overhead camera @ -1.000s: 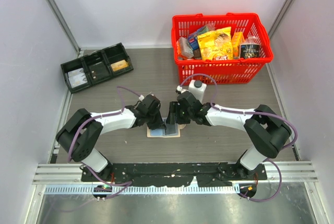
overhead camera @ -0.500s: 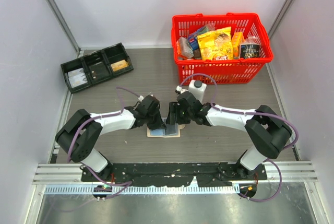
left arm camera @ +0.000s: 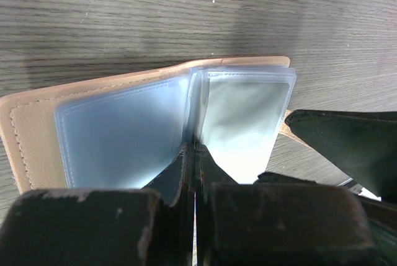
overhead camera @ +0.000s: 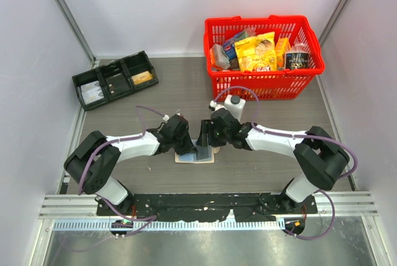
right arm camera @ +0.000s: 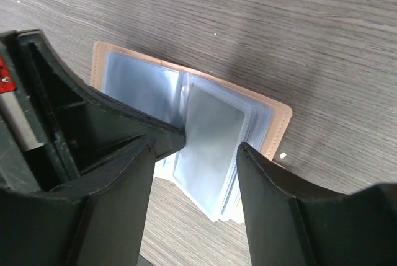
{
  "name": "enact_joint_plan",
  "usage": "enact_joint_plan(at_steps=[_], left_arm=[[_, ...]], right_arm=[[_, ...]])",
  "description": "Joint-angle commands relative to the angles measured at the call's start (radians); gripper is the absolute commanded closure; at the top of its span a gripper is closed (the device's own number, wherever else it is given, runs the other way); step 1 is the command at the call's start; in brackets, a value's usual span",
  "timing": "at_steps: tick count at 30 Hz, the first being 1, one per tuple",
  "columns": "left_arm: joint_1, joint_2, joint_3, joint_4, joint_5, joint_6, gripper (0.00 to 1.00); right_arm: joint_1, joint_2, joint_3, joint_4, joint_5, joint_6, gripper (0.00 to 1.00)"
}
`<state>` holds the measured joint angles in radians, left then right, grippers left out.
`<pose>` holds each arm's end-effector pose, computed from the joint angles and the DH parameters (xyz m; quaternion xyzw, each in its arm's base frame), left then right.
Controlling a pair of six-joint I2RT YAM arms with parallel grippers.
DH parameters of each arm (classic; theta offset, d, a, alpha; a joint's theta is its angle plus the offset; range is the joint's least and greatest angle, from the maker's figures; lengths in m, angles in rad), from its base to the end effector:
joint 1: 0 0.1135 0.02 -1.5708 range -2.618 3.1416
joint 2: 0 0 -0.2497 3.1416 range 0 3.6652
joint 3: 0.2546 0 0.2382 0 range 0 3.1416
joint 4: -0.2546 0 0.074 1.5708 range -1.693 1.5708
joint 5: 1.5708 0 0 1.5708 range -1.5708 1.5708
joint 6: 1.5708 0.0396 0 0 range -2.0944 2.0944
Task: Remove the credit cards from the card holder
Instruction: Remove the credit card from the card holder.
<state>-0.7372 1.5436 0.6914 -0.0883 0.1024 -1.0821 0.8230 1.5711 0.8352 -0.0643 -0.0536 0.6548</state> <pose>0.2023 -0.1892 0.1375 -0.1473 0.9381 -0.2742 0.1517 0.2095 0.2290 0.1715 -0.0878 0.9222 0.2714 0.2610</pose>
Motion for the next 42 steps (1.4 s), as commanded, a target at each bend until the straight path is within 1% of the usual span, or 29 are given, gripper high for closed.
enact_joint_plan(at_steps=[1,7,15,34,35,42], left_arm=[[-0.008,0.013,-0.032,0.01,0.013,-0.019,1.0],[-0.005,0.004,-0.041,0.019,0.017,-0.025,1.0],[-0.004,0.003,-0.043,0.021,0.02,-0.025,1.0],[-0.004,0.006,-0.041,0.024,0.025,-0.024,1.0],[-0.004,0.007,-0.041,0.024,0.023,-0.024,1.0],[-0.004,0.006,-0.039,0.022,0.025,-0.024,1.0]], right_arm=[[0.004,-0.049,-0.01,0.093,-0.029,-0.004,0.41],[0.004,-0.029,-0.021,0.106,-0.045,0.009,0.41],[0.001,-0.037,-0.027,0.07,0.041,0.011,0.41],[0.001,-0.013,-0.022,0.07,0.023,0.011,0.41],[-0.001,-0.013,-0.022,0.043,0.023,0.014,0.41],[-0.001,-0.002,-0.022,0.043,0.014,0.014,0.41]])
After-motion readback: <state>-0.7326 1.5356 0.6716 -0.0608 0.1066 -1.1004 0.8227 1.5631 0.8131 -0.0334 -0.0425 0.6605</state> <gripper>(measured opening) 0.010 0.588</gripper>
